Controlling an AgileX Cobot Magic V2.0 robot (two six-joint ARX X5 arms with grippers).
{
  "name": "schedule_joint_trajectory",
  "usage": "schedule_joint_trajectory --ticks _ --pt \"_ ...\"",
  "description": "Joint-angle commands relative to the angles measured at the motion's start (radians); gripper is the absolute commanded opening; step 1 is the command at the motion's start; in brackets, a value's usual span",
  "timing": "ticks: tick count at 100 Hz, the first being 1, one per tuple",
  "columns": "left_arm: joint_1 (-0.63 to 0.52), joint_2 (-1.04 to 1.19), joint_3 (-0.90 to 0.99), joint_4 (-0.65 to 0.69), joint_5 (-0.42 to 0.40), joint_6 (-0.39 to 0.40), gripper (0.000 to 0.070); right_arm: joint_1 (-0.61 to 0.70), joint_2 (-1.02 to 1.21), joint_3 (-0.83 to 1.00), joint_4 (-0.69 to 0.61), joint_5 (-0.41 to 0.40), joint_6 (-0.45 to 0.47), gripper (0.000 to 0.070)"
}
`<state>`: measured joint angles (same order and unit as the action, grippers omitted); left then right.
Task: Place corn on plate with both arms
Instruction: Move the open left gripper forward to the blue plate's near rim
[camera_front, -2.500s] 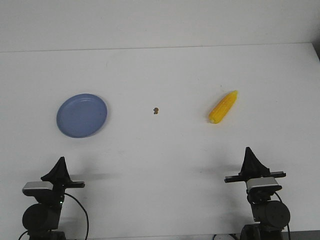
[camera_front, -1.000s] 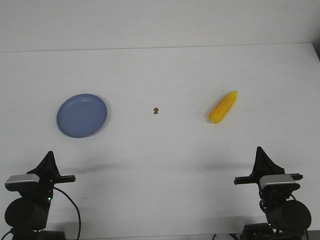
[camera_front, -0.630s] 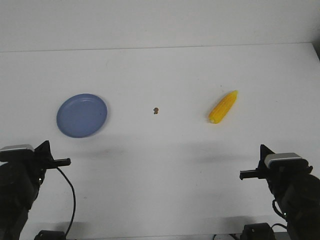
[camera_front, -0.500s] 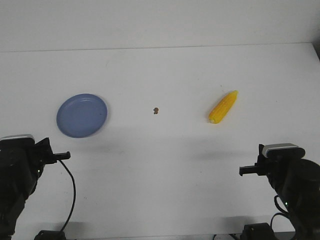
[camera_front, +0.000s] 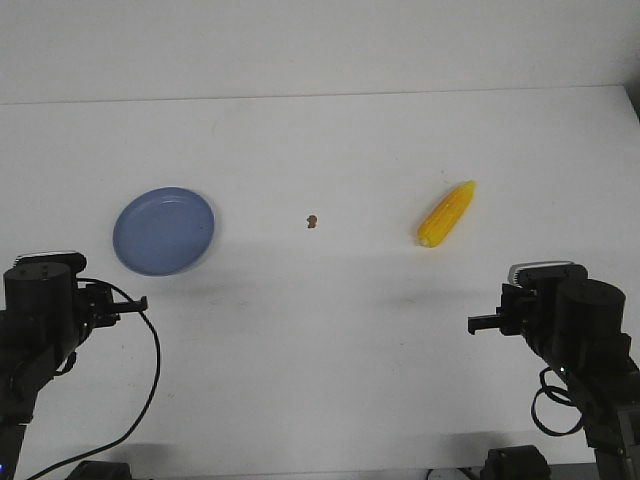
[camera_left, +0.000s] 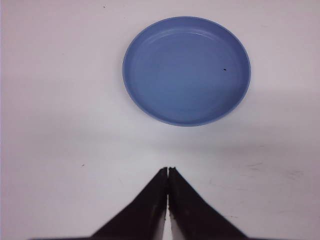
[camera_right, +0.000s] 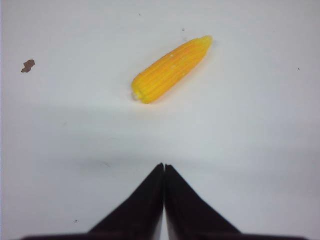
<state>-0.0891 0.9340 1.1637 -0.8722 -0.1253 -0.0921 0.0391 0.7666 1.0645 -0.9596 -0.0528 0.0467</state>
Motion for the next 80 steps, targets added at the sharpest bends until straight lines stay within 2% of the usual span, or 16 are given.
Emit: schedule_joint_trajectory --ticks 1,14,21,26,29,31,36,41,45,49,80 --pt "0.0 0.005 0.016 0.003 -0.002 0.005 0.0015 0.0 0.006 0.018 0.007 -0.003 0.01 0.0003" --pt "0.0 0.005 0.016 0.005 -0.002 0.005 0.0015 0.0 0.005 0.018 0.0 0.0 0.011 0.0005" --pt "0.0 0.005 0.016 0.006 -0.001 0.004 0.0017 0.0 0.005 0.018 -0.004 0.0 0.011 0.0042" --pt "0.0 0.005 0.016 0.006 -0.001 0.005 0.0026 0.0 0.006 0.018 -0.007 0.0 0.011 0.0136" --pt "0.0 0.005 0.016 0.006 -0.001 0.004 0.0055 0.0 0.006 0.018 -0.008 0.0 0.011 0.0226" --pt "0.0 0.005 0.016 0.006 -0.001 0.004 0.0091 0.0 0.006 0.018 -0.008 0.0 0.012 0.0267" --pt "0.0 0.005 0.016 0.006 -0.001 0.0 0.0222 0.0 0.006 0.018 -0.007 0.0 0.013 0.042" --pt "0.0 0.005 0.016 0.006 -0.001 -0.003 0.0353 0.0 0.006 0.018 -0.007 0.0 0.014 0.051" --pt "0.0 0.005 0.016 0.006 -0.001 -0.005 0.0429 0.0 0.005 0.018 -0.007 0.0 0.014 0.0529" --pt "0.0 0.005 0.016 0.005 -0.001 -0.008 0.0464 0.0 0.005 0.018 -0.007 0.0 0.014 0.053" --pt "0.011 0.045 0.019 0.036 0.021 -0.034 0.0463 0.0 0.006 0.018 -0.006 0.0 0.014 0.053"
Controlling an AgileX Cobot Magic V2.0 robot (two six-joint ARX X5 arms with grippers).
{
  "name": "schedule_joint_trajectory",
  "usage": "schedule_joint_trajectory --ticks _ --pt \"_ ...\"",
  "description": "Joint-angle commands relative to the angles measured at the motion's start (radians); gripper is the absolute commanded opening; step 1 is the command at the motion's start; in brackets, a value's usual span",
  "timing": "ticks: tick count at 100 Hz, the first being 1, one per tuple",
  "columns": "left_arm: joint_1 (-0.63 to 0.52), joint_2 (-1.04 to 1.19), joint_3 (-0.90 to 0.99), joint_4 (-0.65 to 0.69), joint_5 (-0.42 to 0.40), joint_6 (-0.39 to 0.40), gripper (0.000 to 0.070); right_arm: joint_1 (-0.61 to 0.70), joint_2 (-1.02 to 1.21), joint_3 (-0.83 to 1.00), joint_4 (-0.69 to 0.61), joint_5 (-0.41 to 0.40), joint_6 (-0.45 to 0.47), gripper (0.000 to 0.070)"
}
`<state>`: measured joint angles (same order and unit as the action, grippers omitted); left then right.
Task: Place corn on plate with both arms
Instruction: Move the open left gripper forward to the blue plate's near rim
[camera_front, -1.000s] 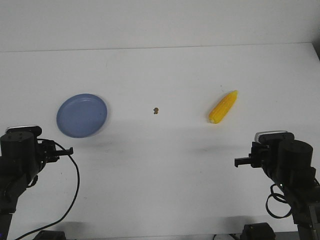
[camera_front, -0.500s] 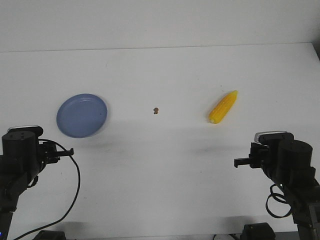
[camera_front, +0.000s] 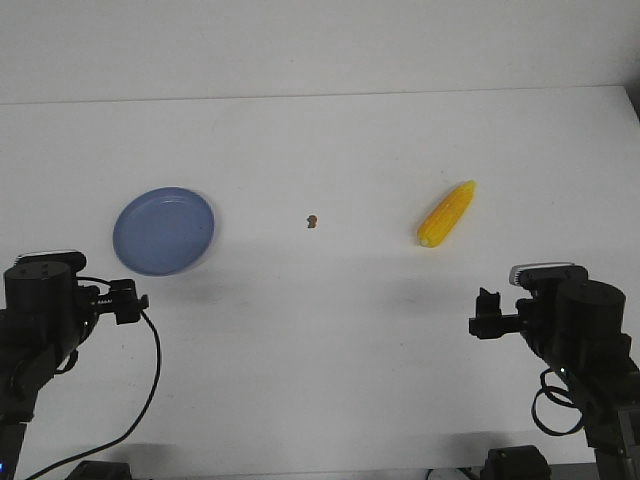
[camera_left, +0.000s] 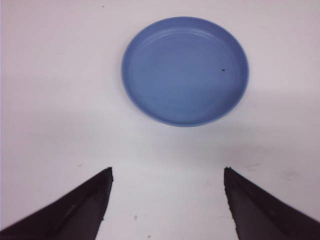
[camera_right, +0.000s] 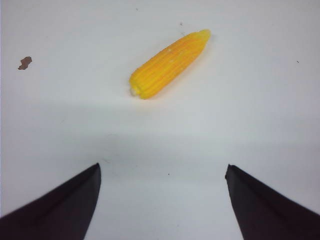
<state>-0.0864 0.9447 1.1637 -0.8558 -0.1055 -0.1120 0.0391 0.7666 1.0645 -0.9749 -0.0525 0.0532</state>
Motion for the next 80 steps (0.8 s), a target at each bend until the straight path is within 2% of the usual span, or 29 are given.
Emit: schedule_joint_trajectory --ticks 1,20,39,63,80 --pt "0.011 0.039 0.02 0.021 0.001 -0.014 0.0463 0.0 0.006 0.018 0.01 0.0 0.007 0.053" --pt "0.076 0.202 0.076 0.063 0.016 -0.029 0.0463 0.0 0.006 0.018 0.01 0.0 0.004 0.053" --pt "0.201 0.436 0.194 0.115 0.189 -0.032 0.0463 0.0 0.006 0.018 0.01 0.0 0.003 0.053" --pt "0.288 0.706 0.348 0.155 0.192 -0.032 0.0464 0.0 0.006 0.018 0.01 0.0 0.003 0.053" --pt "0.32 0.836 0.383 0.184 0.196 -0.032 0.0466 0.0 0.007 0.018 0.01 0.0 0.003 0.0529"
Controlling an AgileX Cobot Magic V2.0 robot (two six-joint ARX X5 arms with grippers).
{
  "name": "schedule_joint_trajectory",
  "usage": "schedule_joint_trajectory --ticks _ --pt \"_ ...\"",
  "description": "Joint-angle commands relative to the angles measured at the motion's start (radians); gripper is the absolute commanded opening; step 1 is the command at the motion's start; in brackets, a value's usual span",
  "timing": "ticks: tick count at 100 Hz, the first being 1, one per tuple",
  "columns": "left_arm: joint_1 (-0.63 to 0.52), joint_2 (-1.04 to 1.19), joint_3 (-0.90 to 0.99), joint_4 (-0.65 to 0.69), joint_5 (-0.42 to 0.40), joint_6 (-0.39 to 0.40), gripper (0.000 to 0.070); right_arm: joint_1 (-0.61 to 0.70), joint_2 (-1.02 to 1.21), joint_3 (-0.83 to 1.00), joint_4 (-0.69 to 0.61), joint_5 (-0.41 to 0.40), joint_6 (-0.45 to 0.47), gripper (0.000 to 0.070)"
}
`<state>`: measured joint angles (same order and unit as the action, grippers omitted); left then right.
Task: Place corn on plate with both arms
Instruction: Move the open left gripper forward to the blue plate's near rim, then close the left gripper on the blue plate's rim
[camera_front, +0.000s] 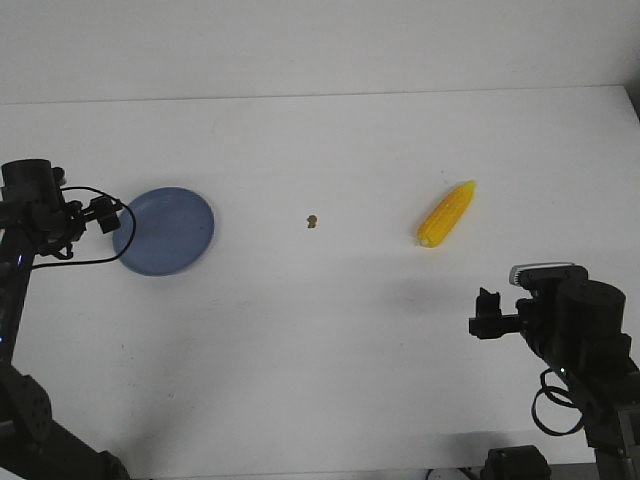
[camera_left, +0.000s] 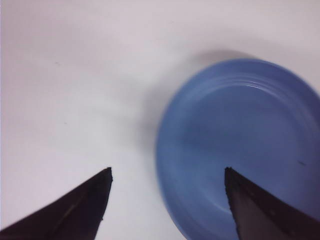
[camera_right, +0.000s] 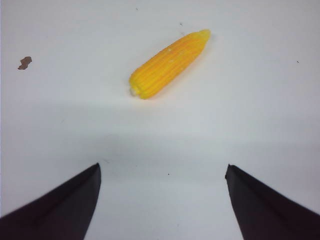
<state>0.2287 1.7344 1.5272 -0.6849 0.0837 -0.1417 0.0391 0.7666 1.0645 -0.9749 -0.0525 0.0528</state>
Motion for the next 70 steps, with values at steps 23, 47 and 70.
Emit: schedule_joint_trajectory --ticks 23,47,70 --pt "0.014 0.151 0.019 0.067 0.101 -0.002 0.0466 0.0 0.007 0.018 0.011 0.0 0.003 0.053" --pt "0.014 0.19 0.019 0.106 0.101 -0.002 0.0466 0.0 0.007 0.018 0.014 0.0 0.003 0.053" --pt "0.014 0.214 0.019 0.112 0.101 -0.002 0.0466 0.0 0.007 0.018 0.026 0.0 0.003 0.053"
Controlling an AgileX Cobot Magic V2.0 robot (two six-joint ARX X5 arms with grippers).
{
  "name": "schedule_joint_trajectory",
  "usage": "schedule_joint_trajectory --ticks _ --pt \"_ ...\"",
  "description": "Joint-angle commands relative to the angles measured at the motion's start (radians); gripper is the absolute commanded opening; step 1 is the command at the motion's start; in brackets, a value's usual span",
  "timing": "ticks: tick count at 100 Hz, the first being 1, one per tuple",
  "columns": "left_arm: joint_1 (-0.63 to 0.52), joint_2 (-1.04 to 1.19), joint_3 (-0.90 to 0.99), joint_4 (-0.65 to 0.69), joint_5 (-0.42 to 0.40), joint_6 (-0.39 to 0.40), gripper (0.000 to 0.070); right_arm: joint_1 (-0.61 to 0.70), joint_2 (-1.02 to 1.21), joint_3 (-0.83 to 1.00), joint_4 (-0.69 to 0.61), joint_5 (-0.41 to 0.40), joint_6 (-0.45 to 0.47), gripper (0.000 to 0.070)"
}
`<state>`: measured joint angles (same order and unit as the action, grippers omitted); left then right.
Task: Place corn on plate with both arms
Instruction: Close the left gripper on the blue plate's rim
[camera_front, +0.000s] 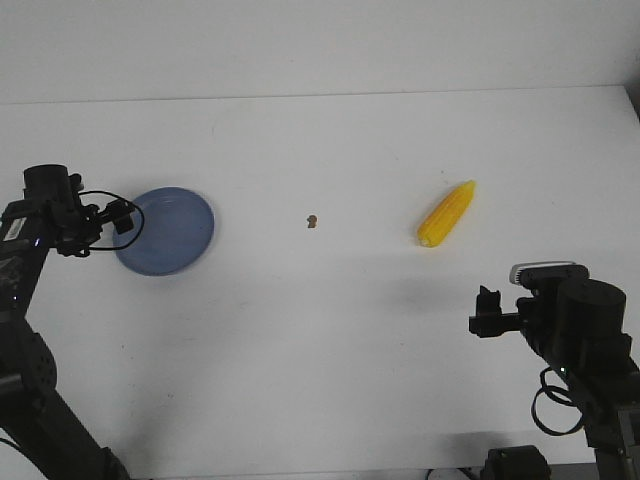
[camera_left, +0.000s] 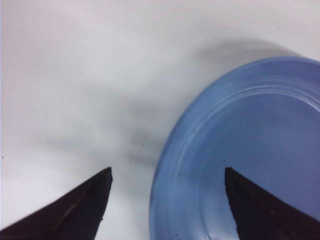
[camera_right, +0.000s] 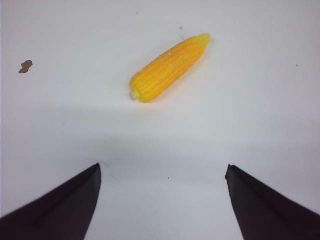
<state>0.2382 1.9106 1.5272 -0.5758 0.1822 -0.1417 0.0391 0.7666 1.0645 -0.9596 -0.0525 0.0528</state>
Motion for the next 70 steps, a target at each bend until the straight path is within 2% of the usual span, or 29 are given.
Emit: schedule_joint_trajectory --ticks 1,70 --pt "0.004 0.039 0.019 0.003 0.002 -0.002 0.0466 0.0 0.007 0.018 0.011 0.0 0.003 0.053" --pt "-0.013 0.052 0.019 0.024 0.002 -0.002 0.0475 0.0 0.007 0.018 0.016 0.0 0.003 0.053"
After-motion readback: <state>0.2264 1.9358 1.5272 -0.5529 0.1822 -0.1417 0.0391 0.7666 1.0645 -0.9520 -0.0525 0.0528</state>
